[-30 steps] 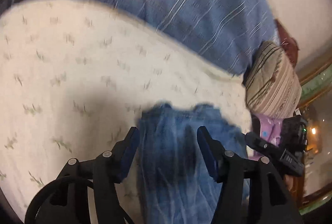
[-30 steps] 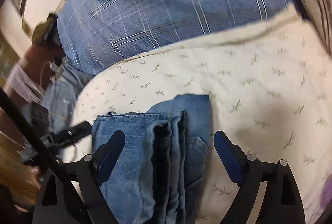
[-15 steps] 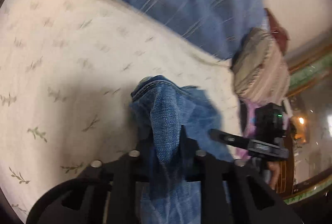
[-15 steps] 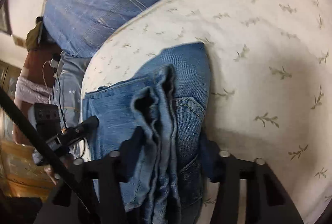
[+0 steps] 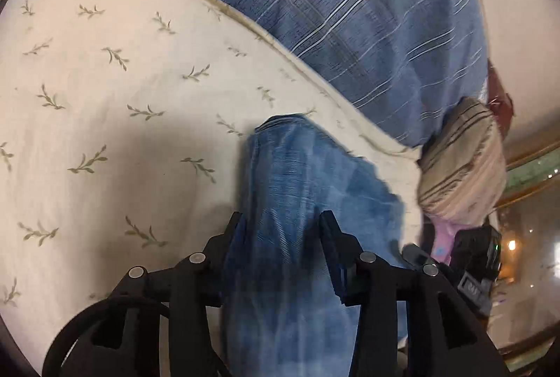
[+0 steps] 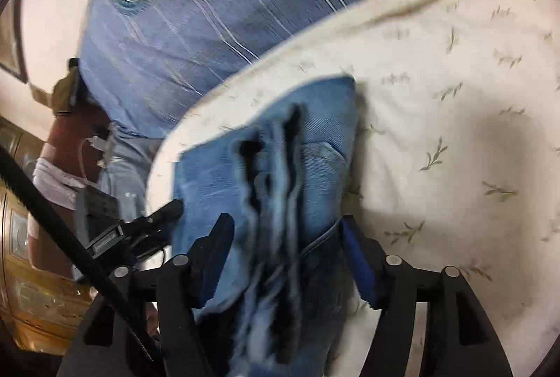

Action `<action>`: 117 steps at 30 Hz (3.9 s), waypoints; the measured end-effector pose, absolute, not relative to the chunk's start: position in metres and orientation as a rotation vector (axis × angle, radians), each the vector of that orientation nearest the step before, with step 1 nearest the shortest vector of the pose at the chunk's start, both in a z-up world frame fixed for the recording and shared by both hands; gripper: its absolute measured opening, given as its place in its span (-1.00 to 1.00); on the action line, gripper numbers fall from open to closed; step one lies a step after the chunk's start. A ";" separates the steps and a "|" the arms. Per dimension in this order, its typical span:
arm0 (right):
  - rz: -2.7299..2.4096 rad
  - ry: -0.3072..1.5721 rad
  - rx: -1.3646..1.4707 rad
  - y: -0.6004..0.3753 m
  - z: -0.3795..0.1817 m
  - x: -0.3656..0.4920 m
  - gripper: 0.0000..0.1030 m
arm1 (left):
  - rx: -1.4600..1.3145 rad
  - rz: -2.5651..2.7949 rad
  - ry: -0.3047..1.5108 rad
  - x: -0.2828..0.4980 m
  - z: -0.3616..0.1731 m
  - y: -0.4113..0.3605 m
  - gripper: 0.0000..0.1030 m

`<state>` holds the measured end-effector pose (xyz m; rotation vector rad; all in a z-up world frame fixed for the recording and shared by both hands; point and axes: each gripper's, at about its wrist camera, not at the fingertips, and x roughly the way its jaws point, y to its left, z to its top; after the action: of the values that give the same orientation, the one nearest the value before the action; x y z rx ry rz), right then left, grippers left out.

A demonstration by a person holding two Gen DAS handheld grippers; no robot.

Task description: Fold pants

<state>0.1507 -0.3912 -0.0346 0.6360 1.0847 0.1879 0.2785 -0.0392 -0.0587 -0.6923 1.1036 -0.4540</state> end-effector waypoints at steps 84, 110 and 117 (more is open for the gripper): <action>-0.116 0.998 0.233 -0.308 -0.040 0.031 -0.37 | -0.232 -0.279 0.874 0.113 -0.055 -0.080 -0.73; -0.098 0.967 0.375 -0.315 -0.025 -0.009 0.28 | -0.216 -0.252 0.840 0.074 -0.028 -0.072 -0.14; -0.027 0.891 0.489 -0.323 0.000 -0.016 0.35 | -0.285 -0.314 0.803 0.067 -0.003 -0.050 -0.12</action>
<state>-0.0158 -0.3231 0.0002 0.4890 0.8915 -0.0274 0.0674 -0.0503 -0.0029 -0.2851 0.8035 -0.3143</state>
